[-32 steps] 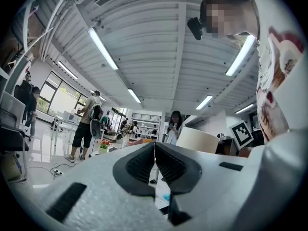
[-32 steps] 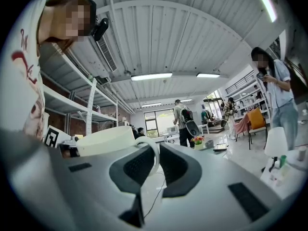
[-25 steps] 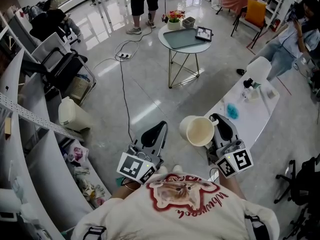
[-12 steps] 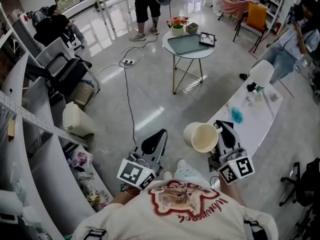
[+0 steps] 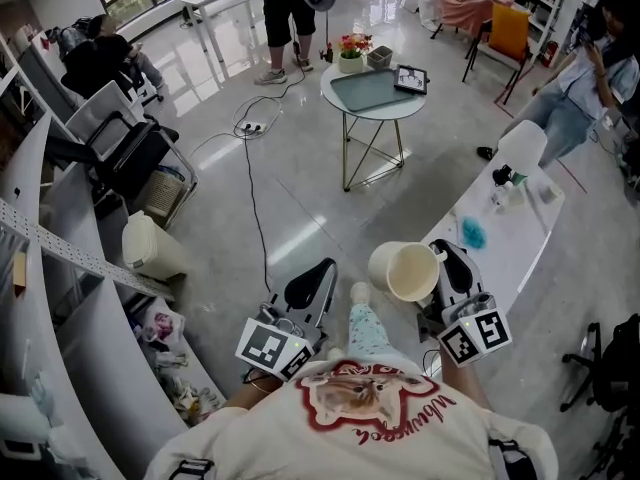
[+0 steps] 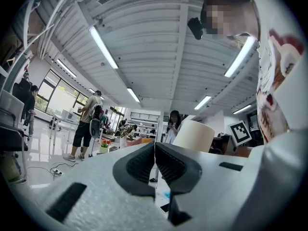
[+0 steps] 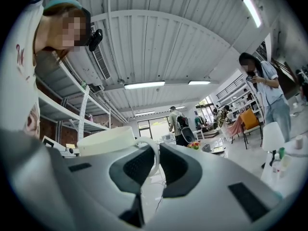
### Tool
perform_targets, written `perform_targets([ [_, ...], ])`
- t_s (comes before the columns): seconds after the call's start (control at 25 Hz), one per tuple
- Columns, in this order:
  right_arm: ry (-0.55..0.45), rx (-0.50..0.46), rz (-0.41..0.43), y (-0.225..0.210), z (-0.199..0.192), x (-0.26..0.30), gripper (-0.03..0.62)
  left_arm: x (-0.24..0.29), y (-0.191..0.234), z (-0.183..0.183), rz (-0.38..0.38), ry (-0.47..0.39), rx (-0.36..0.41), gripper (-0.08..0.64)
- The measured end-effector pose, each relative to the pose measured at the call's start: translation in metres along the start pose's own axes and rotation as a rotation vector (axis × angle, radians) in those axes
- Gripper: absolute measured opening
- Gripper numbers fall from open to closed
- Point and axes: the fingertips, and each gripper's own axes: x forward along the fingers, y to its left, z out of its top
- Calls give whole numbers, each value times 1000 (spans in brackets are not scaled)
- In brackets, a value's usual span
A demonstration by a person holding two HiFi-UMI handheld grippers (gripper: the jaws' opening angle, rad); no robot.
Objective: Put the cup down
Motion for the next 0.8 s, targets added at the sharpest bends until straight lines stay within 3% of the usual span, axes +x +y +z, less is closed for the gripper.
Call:
perform_targets([
  [0.48, -9, 7, 6, -58, 0, 83, 49, 83, 57, 3, 13, 1, 4, 17],
  [0.8, -27, 3, 8, -114, 20, 150, 49, 168, 102, 17, 0, -29, 61, 17],
])
